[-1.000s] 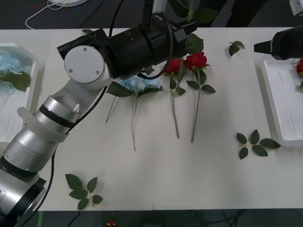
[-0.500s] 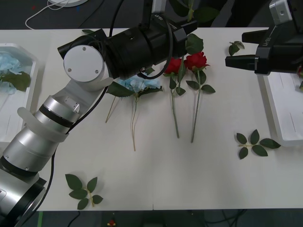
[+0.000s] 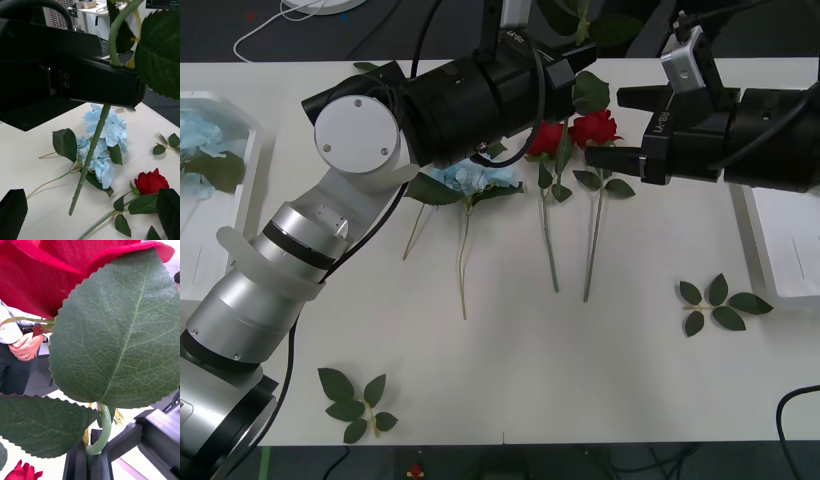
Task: Place the red flowers into the right box and the blue flowers into the left box. If a person shows an open palm, hand one flower to the person first, then continue sorting.
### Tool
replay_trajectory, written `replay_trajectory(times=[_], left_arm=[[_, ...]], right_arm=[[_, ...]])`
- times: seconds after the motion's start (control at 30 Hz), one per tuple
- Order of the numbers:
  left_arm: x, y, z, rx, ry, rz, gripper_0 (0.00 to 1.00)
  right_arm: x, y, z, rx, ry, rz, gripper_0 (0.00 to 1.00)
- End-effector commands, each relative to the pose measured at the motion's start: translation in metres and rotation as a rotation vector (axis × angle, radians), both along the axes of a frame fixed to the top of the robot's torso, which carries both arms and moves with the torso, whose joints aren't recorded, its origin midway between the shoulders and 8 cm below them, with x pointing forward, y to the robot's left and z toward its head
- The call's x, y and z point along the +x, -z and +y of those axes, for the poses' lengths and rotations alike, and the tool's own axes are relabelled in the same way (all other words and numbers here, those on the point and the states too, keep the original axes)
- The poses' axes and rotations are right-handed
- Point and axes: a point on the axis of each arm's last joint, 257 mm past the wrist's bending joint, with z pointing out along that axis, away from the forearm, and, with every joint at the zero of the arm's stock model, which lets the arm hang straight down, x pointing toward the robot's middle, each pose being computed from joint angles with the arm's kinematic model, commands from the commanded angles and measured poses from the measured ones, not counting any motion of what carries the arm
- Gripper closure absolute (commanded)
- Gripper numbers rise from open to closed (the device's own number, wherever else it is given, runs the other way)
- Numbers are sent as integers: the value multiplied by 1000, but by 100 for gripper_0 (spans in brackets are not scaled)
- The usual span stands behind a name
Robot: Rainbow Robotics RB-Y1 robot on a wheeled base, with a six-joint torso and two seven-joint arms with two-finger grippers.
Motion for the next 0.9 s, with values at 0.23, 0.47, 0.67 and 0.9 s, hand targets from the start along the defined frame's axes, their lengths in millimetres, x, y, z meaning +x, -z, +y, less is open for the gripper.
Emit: replay_trajectory(times=[0.23, 0.47, 0.67, 0.9], left_arm=[[-8, -33, -11, -13, 18, -76, 100], [-8, -33, -11, -13, 18, -76, 100], [-8, -33, -11, -13, 18, -76, 100], [-8, -33, -11, -13, 18, -76, 100]], right_arm=[[22, 21, 24, 74, 46, 28, 0], [29, 24, 53, 114, 43, 23, 0], [25, 22, 70, 147, 15, 41, 0], [24, 16, 78, 170, 7, 39, 100]])
